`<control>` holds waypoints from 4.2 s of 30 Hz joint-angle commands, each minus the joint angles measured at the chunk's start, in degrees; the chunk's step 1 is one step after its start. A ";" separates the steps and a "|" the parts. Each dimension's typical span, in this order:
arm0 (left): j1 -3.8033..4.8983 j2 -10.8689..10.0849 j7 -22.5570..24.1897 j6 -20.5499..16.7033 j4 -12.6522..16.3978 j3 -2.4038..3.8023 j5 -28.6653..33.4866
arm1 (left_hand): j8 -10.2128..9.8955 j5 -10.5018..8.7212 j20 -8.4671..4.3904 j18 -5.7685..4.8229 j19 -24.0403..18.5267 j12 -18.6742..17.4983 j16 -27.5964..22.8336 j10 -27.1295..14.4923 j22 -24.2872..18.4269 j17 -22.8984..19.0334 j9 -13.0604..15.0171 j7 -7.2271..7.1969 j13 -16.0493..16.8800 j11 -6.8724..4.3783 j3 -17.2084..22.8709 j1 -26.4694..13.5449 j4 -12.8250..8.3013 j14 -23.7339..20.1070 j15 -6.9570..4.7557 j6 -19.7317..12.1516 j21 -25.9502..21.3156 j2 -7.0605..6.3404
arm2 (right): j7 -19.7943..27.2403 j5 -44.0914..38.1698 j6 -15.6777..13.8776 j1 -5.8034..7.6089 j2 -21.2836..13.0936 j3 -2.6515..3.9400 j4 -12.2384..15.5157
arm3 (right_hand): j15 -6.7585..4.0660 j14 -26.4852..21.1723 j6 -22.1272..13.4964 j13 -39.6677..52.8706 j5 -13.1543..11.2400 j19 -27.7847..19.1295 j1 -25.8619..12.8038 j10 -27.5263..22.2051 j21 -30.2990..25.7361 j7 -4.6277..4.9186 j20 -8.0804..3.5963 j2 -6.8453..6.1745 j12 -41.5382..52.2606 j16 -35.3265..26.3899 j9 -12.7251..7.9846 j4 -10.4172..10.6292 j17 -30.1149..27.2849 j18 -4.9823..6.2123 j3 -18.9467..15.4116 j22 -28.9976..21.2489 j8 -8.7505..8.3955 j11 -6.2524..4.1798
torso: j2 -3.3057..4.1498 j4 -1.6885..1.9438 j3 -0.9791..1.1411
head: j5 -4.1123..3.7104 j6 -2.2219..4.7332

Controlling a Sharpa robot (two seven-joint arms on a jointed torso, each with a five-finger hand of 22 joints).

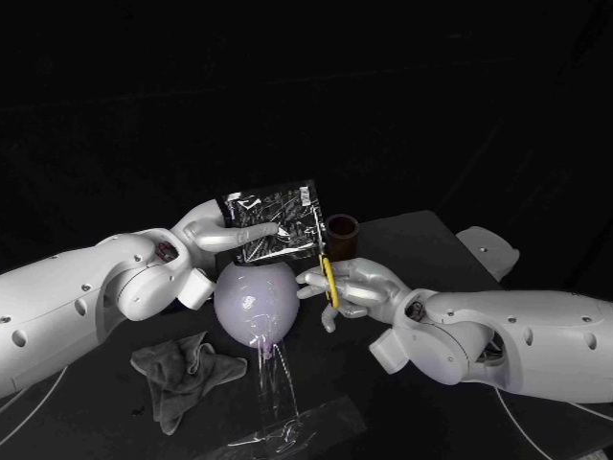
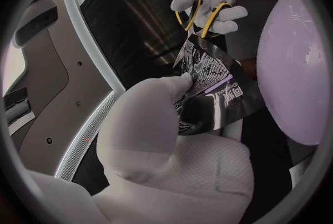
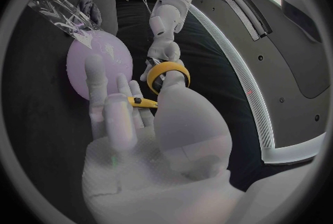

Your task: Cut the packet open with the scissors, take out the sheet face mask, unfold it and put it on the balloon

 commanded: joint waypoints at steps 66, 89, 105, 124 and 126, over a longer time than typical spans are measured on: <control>-0.29 -0.56 3.79 1.06 1.25 -0.03 -10.70 | 0.20 0.26 -0.14 0.99 -0.83 -0.08 -0.36 -0.07 0.18 0.25 13.80 0.04 -0.04 -0.02 0.03 0.61 -0.75 -0.17 0.06 0.14 0.36 -0.04 | 0.13 -0.83 -1.34 0.78 -0.43 0.21 -0.75 | -0.78 0.91 4.70 0.17 -0.24 1.04 -0.77 3.25 4.73 3.17 -0.39 2.87 1.32 1.40 0.00 -5.73 1.76 0.49 -1.65 0.97 0.21 -1.08 | 0.02 -0.04 0.05 | 0.09 0.16; -0.36 -0.92 4.11 0.77 1.20 -0.03 -10.27 | 0.21 0.26 -0.13 0.97 -0.88 -0.07 -0.37 -0.06 0.20 0.28 13.86 0.03 -0.04 -0.01 0.00 0.61 -0.79 -0.17 0.06 0.15 0.38 -0.05 | -0.11 -0.60 -2.19 0.90 -0.60 0.21 -0.99 | -4.15 2.80 12.41 2.50 -0.23 5.42 -0.36 13.84 11.97 -0.76 -3.53 4.53 5.93 2.42 2.32 -7.56 5.39 -0.81 -1.74 5.48 4.26 -4.94 | 0.02 -0.05 0.03 | 0.08 0.16; -0.38 -1.05 3.84 2.06 1.13 -0.04 -10.75 | 0.22 0.26 -0.11 0.95 -0.97 -0.07 -0.39 -0.06 0.22 0.30 13.93 0.03 -0.05 -0.01 -0.01 0.63 -0.83 -0.18 0.06 0.15 0.40 -0.04 | -0.25 -1.62 1.09 1.19 -0.75 0.20 -0.94 | -0.87 0.82 3.66 -0.21 -0.25 0.63 -3.24 3.10 6.24 3.25 -0.86 2.43 -0.72 1.46 0.74 -8.31 1.42 0.04 -1.75 0.97 -1.86 -1.01 | 0.03 -0.08 0.07 | 0.34 0.40; -0.53 -1.16 3.86 3.10 1.51 -0.04 -12.20 | 0.25 0.26 -0.06 0.87 -1.28 -0.09 -0.48 -0.09 0.25 0.37 14.14 0.03 -0.05 -0.01 -0.06 0.69 -0.98 -0.27 0.08 0.15 0.41 -0.05 | -0.67 -1.40 1.15 3.10 -0.68 0.21 -1.74 | -1.08 1.13 5.84 0.19 -0.25 1.37 -3.39 5.49 7.89 2.80 -0.60 3.14 0.89 2.01 1.22 -8.82 2.63 0.11 -1.68 1.83 -1.03 -1.49 | 0.03 0.00 -0.01 | 0.05 0.51; -0.54 -1.17 3.86 3.09 1.50 -0.04 -12.21 | 0.25 0.26 -0.04 0.85 -1.36 -0.08 -0.49 -0.09 0.26 0.39 14.18 0.04 -0.05 0.00 -0.08 0.68 -0.99 -0.27 0.08 0.15 0.41 -0.05 | -0.74 -1.35 0.97 3.23 -0.66 0.21 -1.85 | -1.34 1.31 6.63 0.34 -0.23 1.81 -3.31 6.46 8.59 2.50 -0.77 3.33 1.43 2.16 1.40 -9.00 3.05 0.03 -1.69 2.26 -0.63 -1.82 | 0.01 -0.02 0.00 | 0.06 0.52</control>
